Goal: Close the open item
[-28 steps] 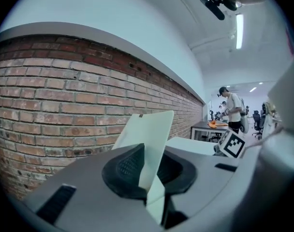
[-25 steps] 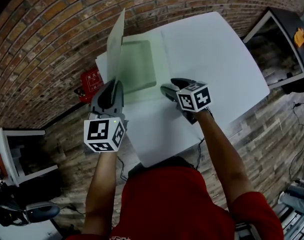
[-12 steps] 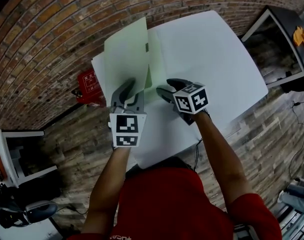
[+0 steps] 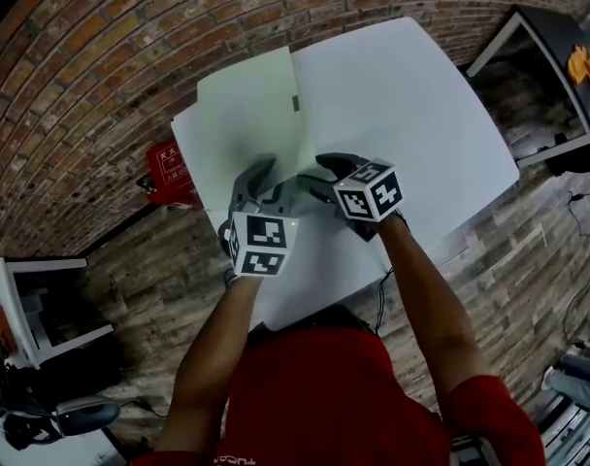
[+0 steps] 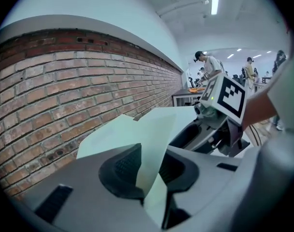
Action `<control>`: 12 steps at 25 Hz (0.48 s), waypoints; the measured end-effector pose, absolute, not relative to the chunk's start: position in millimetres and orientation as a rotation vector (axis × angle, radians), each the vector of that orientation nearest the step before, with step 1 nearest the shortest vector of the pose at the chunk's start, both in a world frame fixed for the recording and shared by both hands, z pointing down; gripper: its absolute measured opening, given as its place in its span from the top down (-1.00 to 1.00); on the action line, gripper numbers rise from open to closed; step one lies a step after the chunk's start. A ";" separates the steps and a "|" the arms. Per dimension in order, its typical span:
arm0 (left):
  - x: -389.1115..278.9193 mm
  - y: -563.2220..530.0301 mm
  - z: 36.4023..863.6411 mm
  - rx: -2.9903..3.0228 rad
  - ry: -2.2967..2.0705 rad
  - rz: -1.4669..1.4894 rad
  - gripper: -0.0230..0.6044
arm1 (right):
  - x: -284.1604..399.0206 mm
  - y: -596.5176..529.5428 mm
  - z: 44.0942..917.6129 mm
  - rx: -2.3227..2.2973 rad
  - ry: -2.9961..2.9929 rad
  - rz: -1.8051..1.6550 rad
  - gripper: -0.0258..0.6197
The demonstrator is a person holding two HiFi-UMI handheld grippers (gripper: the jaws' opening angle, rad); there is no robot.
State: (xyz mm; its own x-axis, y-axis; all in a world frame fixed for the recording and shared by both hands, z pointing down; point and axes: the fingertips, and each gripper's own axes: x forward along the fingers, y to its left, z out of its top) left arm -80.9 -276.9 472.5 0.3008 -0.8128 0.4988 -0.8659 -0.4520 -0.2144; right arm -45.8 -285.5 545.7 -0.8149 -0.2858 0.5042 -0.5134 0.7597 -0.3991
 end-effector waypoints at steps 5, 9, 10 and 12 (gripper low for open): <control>-73.3 -280.9 490.7 2.445 -1.526 0.943 0.64 | -45.6 -285.7 546.2 0.567 -2.565 0.743 0.17; -69.5 -282.0 501.7 2.427 -1.469 0.977 0.62 | -45.1 -286.1 546.3 0.529 -2.588 0.736 0.17; -68.6 -282.2 503.3 2.423 -1.458 0.981 0.61 | -44.5 -286.3 546.0 0.522 -2.594 0.736 0.17; -66.9 -282.9 505.7 2.417 -1.439 0.987 0.61 | -43.3 -287.1 545.4 0.509 -2.604 0.739 0.17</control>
